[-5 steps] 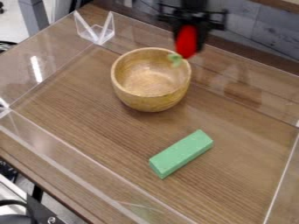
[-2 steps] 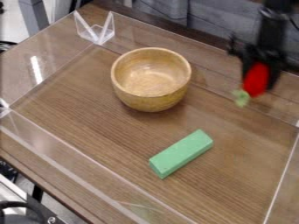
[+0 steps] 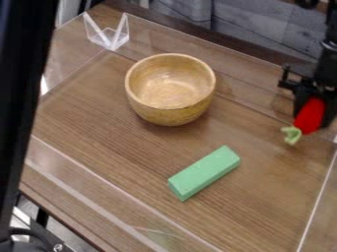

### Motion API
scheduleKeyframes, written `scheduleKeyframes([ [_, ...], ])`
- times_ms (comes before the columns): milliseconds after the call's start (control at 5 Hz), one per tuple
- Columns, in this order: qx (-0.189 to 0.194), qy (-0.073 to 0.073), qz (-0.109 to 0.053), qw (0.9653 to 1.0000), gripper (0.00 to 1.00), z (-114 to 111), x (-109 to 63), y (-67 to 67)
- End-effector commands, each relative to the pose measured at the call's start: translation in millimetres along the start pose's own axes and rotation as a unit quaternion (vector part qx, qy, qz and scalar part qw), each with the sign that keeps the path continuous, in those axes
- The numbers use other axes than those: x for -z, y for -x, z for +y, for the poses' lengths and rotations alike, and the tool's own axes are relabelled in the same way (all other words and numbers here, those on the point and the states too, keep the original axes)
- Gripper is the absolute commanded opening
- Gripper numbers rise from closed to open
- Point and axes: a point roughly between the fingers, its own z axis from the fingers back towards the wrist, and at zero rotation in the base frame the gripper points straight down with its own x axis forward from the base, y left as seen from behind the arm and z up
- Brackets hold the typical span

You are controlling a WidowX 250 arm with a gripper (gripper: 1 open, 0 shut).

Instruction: Move the red fruit to the right

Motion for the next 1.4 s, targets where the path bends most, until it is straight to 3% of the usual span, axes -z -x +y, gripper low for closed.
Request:
scheduleKeyframes([
  [0, 0.001, 0.003, -0.021, 0.9998, 0.00, -10, -17.3, -1.4],
  [600, 0.008, -0.012, -0.001, 0.9999, 0.00, -12, 9.6, 16.0],
  [1000, 0.011, -0.019, 0.004, 0.9998, 0.00, -5, 22.6, 25.7],
  [1200, -0.017, -0.021, 0.006, 0.9996, 0.00, 5, 24.9, 29.8],
])
